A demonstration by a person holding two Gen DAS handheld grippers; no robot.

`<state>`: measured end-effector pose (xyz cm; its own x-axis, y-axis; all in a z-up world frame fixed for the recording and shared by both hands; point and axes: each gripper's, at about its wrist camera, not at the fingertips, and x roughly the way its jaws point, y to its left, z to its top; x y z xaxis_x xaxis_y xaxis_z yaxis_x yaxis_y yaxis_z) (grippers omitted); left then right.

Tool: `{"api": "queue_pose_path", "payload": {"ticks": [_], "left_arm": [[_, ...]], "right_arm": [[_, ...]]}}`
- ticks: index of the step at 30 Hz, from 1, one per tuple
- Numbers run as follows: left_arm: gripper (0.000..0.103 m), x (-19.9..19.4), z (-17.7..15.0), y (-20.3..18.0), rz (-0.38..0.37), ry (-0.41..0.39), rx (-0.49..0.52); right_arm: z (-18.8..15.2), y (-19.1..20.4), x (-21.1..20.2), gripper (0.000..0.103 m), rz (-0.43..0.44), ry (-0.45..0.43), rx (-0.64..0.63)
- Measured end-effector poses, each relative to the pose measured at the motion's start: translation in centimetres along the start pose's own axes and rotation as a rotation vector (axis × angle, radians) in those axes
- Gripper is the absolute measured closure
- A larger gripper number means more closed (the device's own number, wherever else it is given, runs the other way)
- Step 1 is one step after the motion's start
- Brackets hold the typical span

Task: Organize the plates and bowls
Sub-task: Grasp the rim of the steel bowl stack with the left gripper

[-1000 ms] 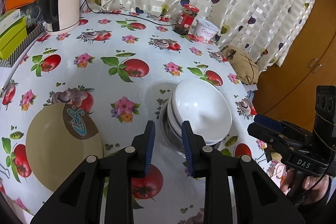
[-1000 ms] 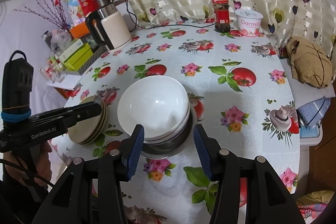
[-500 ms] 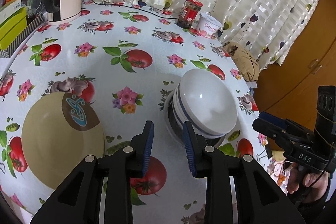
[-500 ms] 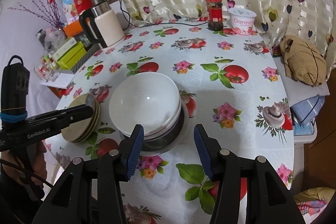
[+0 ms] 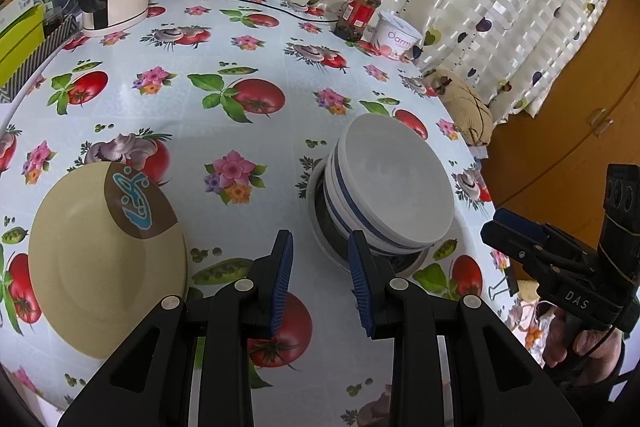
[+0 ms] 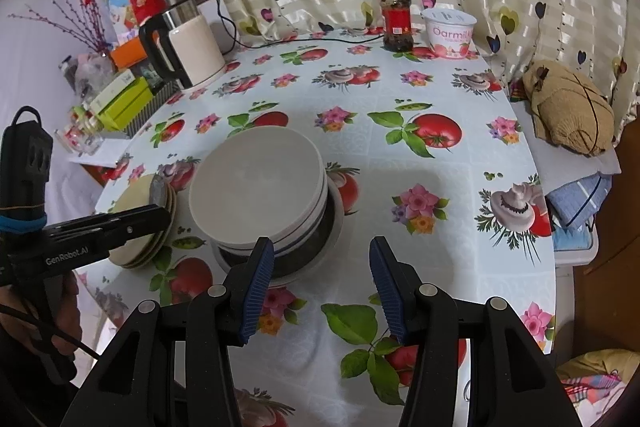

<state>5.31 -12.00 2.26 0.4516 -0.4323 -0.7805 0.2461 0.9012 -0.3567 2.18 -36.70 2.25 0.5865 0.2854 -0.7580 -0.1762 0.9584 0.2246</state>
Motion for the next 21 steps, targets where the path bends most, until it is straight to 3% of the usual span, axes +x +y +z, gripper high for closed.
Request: {"api": "queue_pose_path", "payload": {"ticks": [13,21], "left_arm": [[0.073,0.8,0.1,0.2,0.007,0.012,0.0],[0.067,1.1,0.1,0.2,0.002,0.015,-0.003]], "right_arm": [[-0.2,-0.7,0.2,0.053,-0.018,-0.001,0.0],[-0.3,-0.9,0.9,0.053,-0.001,0.012,0.011]]}}
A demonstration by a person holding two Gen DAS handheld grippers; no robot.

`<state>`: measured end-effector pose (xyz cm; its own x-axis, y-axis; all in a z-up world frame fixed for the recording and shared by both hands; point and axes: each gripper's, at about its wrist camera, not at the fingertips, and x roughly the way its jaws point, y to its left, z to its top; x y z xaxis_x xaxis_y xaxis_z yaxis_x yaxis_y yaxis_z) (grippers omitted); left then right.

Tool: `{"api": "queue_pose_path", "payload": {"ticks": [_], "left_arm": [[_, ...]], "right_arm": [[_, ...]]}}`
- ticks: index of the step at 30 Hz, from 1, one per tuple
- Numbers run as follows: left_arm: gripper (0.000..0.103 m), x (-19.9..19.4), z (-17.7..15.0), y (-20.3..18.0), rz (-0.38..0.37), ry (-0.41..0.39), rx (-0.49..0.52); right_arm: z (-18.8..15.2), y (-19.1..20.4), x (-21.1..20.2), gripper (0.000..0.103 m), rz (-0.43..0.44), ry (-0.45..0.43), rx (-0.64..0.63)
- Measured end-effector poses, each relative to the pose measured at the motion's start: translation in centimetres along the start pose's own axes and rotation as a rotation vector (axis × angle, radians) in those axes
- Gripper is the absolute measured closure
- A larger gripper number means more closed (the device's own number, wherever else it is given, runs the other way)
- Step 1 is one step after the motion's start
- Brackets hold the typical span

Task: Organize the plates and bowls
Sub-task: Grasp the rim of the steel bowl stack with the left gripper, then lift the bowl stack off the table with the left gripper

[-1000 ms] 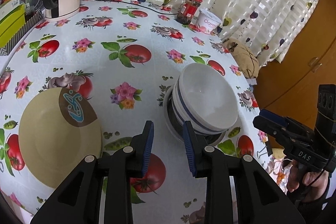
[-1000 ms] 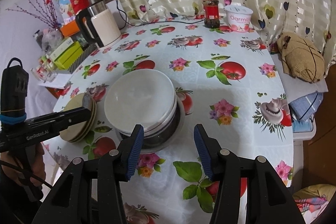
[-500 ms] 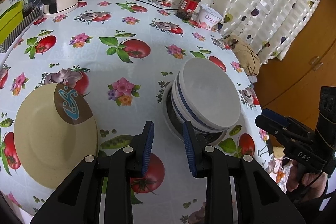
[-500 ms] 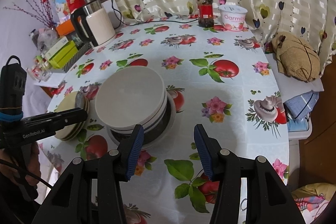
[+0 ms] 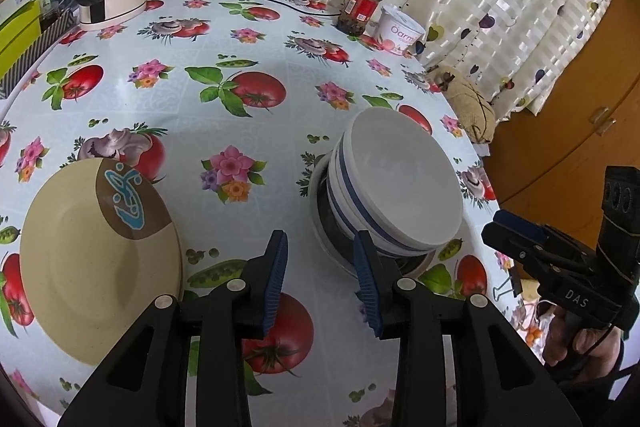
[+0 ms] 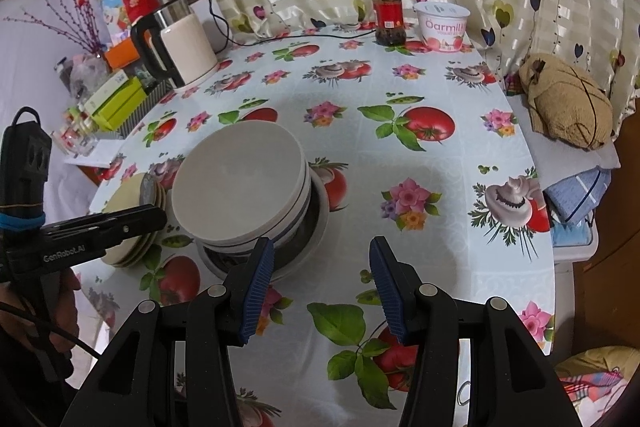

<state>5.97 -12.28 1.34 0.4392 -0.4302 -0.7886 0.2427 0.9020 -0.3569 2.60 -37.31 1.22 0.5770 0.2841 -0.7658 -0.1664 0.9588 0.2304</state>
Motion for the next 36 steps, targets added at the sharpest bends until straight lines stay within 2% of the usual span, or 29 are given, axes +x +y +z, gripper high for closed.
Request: {"api": "queue_pose_path", "payload": {"ticks": [13,36], "left_arm": [[0.067,0.7,-0.1,0.6,-0.006,0.016,-0.015],[0.067,2.5,0.5,1.4,-0.004,0.042,-0.027]], "right_arm": [[0.0,-0.4,1.1,0.053,0.058,0.027,0.031],[0.2,-1.1,3.2,0.055,0.106,0.075,0.074]]}}
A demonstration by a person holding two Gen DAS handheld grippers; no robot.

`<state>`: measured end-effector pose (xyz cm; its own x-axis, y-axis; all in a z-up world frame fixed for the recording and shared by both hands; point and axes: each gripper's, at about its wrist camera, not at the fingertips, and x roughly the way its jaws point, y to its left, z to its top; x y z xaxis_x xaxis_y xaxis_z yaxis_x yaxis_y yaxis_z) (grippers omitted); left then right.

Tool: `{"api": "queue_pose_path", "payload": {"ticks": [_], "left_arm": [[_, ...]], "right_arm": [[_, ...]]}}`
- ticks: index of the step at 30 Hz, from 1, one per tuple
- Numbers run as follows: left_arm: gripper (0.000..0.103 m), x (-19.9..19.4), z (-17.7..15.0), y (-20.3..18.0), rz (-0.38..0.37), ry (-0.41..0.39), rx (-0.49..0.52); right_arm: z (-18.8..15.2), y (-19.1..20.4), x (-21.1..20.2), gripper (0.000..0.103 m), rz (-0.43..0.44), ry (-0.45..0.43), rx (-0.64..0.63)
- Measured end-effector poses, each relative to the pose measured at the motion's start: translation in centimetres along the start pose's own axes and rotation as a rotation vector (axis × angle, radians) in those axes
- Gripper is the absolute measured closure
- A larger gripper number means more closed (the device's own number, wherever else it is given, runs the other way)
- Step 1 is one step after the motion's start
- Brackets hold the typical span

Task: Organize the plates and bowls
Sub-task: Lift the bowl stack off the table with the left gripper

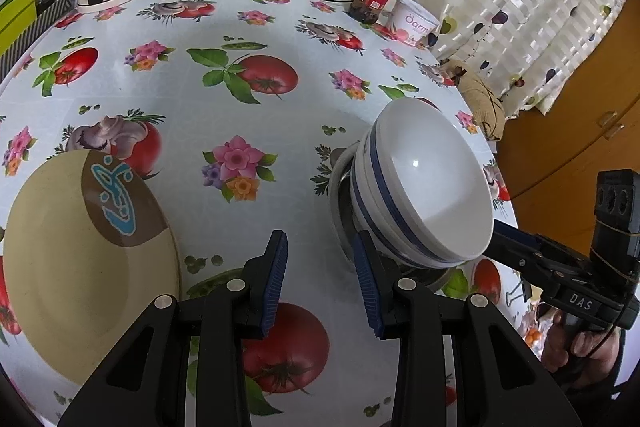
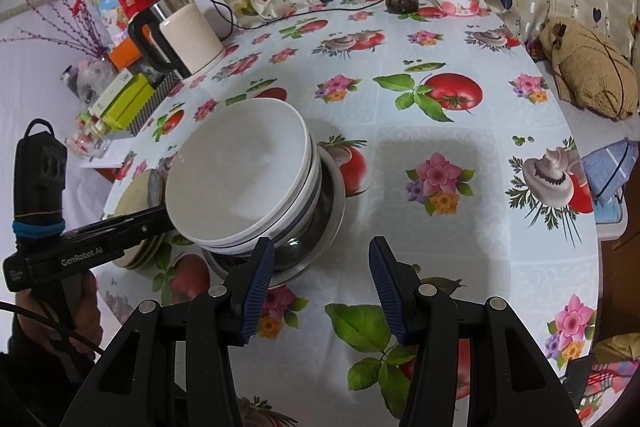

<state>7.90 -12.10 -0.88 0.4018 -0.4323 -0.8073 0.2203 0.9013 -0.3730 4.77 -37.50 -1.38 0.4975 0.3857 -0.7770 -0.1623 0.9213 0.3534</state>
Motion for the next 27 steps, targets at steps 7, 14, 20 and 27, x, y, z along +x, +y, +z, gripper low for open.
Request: {"api": "queue_pose_path", "payload": {"ticks": [7,14,20,27], "left_arm": [[0.067,0.8,0.3,0.0,-0.01,0.012,-0.003],[0.067,1.6,0.5,0.2,-0.019,0.029,-0.018],[0.067,2.0,0.5,0.4,-0.029,0.035,-0.027],[0.067,2.5,0.7,0.8,-0.05,0.043,-0.05]], "right_arm": [[0.3,-0.5,0.9,0.063,0.015,0.015,0.019],[0.7,-1.0,1.6,0.068,0.021,0.025,0.039],[0.9,-1.5,2.2,0.075,0.045,0.036,0.058],[0.9,-1.7,2.9,0.084,0.074,0.049,0.073]]}}
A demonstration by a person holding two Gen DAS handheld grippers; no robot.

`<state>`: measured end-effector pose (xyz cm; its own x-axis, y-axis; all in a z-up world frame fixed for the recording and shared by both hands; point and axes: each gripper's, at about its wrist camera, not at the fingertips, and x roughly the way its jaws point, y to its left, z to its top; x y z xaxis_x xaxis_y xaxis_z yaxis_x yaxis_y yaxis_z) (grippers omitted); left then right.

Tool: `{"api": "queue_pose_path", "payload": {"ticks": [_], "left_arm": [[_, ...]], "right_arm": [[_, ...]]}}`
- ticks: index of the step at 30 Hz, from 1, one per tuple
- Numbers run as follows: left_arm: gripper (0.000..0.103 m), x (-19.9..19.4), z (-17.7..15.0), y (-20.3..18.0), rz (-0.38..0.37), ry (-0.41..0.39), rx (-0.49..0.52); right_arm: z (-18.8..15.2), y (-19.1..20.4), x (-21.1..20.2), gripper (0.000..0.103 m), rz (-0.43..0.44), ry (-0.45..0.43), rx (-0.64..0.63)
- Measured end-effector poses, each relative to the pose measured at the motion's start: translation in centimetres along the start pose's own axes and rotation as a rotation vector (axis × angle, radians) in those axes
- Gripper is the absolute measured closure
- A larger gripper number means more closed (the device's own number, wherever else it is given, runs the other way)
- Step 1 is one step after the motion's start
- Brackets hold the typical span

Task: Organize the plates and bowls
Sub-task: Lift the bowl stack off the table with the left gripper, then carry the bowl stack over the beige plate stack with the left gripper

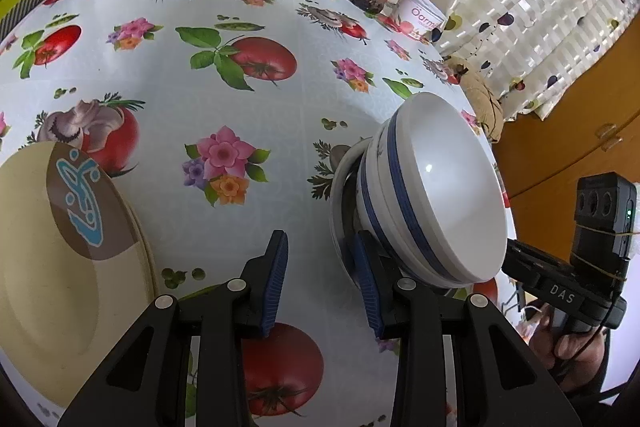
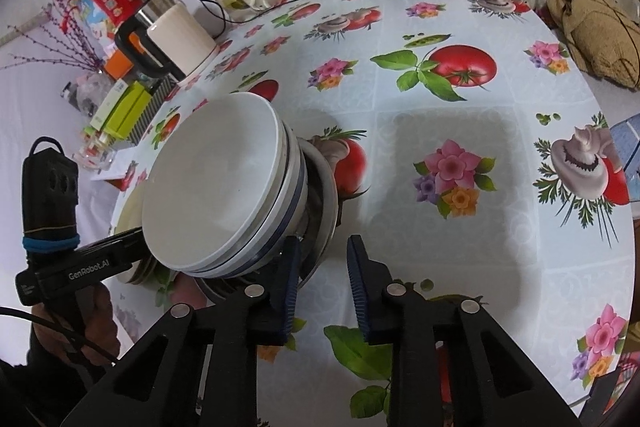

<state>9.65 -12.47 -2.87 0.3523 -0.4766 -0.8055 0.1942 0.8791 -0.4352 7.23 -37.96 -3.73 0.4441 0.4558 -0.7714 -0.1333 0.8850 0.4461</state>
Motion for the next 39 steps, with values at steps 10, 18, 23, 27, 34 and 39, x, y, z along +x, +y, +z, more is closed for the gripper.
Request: {"api": "queue_pose_path", "payload": {"ticks": [10,18,23,27,34,39], "left_arm": [[0.076,0.8,0.2,0.1,-0.045,0.034,-0.026],[0.09,0.6,0.0,-1.2,-0.026,0.019,0.037],[0.09,0.3,-0.3,-1.3,-0.014,0.019,0.041],[0.09,0.0,-0.3,-1.4,-0.01,0.011,0.044],[0.09,-1.0,-0.2,-1.5,0.001,-0.009,0.044],[0.09,-2.0,-0.2,-1.1,0.007,-0.027,0.033]], "right_arm": [[0.2,-0.1,0.3,0.088,0.022,0.0,0.007],[0.2,-0.1,0.3,0.089,0.019,-0.002,0.004],[0.2,-0.1,0.2,0.089,0.018,-0.001,0.003],[0.1,0.2,-0.1,0.089,0.019,-0.006,0.0],[0.2,1.2,-0.6,0.089,0.019,-0.017,-0.017],[0.4,2.0,-0.8,0.089,0.02,-0.018,-0.034]]}}
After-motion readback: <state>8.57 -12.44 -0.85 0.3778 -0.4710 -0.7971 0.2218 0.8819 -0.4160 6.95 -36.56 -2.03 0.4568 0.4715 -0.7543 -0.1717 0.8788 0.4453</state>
